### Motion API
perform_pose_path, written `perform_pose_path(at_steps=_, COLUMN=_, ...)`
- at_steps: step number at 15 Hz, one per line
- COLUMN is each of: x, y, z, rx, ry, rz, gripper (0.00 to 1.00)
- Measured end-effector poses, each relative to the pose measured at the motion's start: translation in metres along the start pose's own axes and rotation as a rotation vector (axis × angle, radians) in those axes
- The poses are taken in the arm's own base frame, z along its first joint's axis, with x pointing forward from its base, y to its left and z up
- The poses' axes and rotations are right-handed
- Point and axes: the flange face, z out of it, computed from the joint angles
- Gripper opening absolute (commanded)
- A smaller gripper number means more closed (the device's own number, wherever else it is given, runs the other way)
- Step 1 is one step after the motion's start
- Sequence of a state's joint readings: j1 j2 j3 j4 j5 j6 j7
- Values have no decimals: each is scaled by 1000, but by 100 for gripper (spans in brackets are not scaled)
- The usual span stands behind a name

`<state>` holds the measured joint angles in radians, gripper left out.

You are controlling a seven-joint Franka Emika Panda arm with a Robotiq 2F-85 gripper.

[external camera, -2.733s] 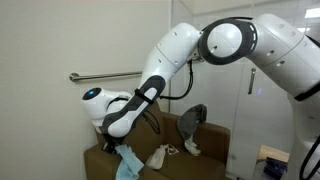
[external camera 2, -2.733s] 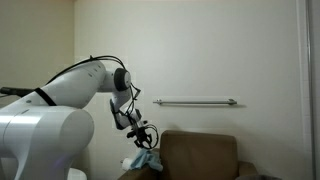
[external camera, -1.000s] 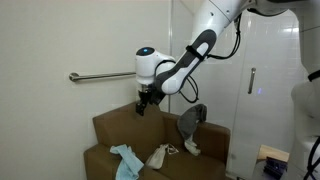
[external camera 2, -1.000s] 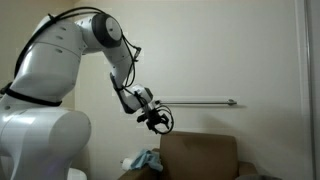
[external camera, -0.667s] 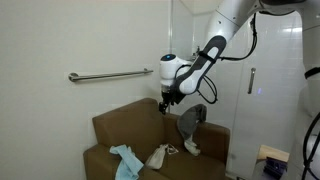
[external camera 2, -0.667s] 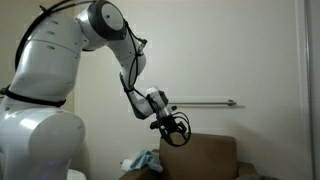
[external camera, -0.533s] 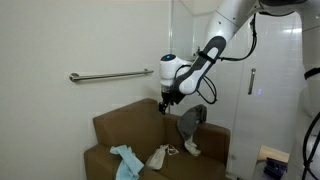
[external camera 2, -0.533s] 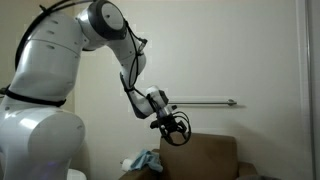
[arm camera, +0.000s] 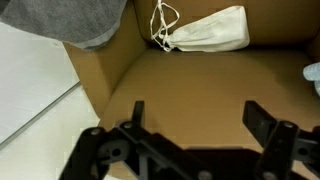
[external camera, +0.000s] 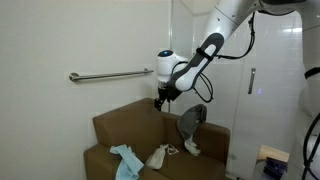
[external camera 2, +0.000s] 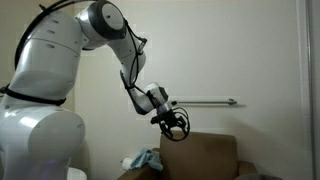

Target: Put the blue cloth on the arm of the couch

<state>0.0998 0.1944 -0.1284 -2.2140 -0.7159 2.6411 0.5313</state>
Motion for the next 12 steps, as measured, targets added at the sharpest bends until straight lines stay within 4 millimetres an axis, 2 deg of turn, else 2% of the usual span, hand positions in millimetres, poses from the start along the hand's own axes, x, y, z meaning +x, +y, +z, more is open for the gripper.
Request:
perform_pose_path(at_steps=3, x=12, y=49, z=7, rx=16, ry=-12, rz=165, gripper=100)
perform_pose_path(at_steps=8, x=7, y=170, z=28, rx=32, ry=9, rz=498, gripper=100)
perform_pose_path(at_steps=10, x=1, y=216, z=43, rx=37, ry=12, rz=627, gripper=100)
perform_pose_path(at_steps=12, x=-4, y=250, z=67, rx=43, ry=-9, rz=724, gripper=100)
